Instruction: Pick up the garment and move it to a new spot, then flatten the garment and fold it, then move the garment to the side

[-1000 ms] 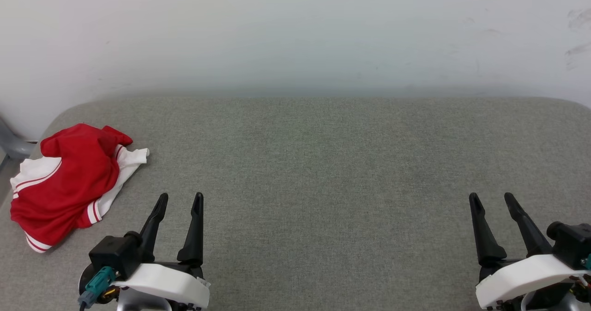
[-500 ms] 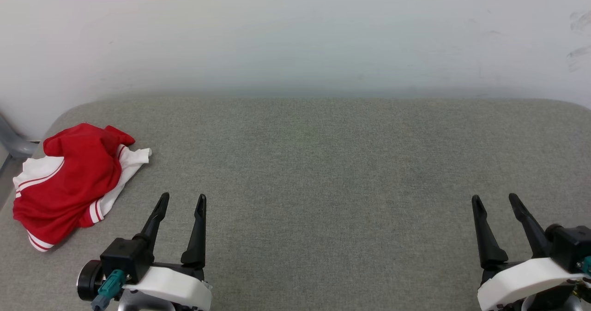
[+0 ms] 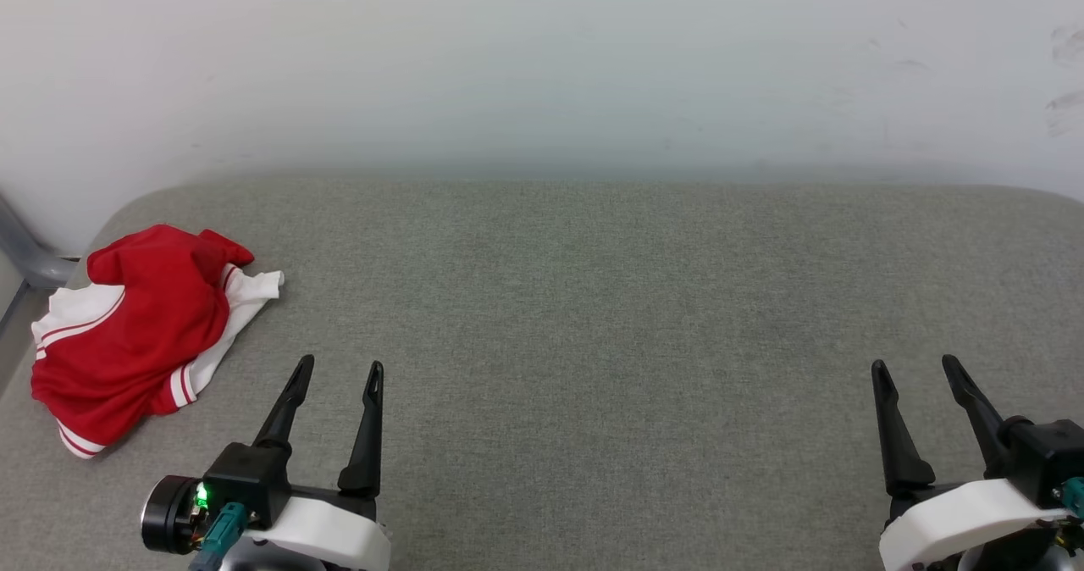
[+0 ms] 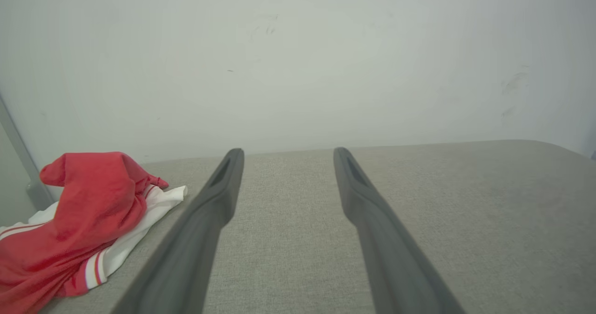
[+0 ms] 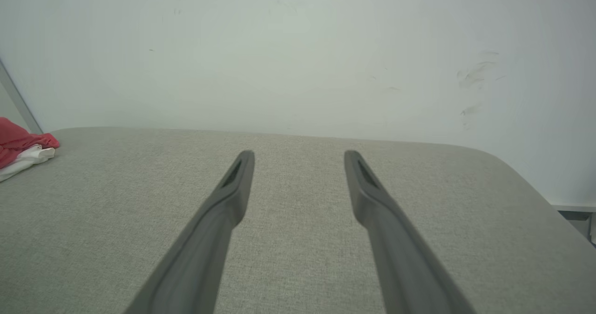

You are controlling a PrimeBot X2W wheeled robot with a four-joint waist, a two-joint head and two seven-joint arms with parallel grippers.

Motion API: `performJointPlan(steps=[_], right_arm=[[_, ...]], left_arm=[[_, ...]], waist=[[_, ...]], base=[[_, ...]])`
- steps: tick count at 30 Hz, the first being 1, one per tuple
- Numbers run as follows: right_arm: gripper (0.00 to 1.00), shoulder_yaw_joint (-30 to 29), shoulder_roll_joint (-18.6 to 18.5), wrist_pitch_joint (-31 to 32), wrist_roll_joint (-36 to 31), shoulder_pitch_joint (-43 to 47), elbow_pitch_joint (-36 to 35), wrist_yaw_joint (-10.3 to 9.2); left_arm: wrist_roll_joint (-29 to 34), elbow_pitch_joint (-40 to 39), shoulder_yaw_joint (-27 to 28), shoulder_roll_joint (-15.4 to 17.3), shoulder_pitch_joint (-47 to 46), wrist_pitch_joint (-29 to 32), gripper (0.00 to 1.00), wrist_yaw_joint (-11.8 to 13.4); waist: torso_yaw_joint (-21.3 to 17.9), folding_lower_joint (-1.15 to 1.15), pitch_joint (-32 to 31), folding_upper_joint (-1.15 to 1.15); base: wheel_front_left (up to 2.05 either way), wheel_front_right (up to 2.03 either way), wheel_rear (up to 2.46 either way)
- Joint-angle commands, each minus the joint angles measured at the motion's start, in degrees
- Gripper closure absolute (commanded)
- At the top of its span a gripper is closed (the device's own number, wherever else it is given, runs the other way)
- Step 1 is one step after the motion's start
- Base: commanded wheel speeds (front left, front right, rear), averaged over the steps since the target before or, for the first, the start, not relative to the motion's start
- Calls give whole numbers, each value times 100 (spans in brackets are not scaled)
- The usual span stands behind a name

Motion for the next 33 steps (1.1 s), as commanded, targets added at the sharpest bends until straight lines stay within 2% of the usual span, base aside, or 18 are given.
performJointPlan(steps=[1,11,33], right_arm=[[0,-9,12,-38,-101,62,-25,-2],[0,140,13,-110,-201,63,-93,-2],[0,563,11,-186,-184,-71,-263,-3]], left_arm=[[107,9,4,-16,32,-53,0,21],[129,122,174,-23,-68,-96,0,34],[-27,338,580,0,-178,-91,0,42]], waist=[[21,0,-2,0],[431,0,40,0],[2186,0,106,0]], base=[[0,0,0],[0,0,0],[0,0,0]])
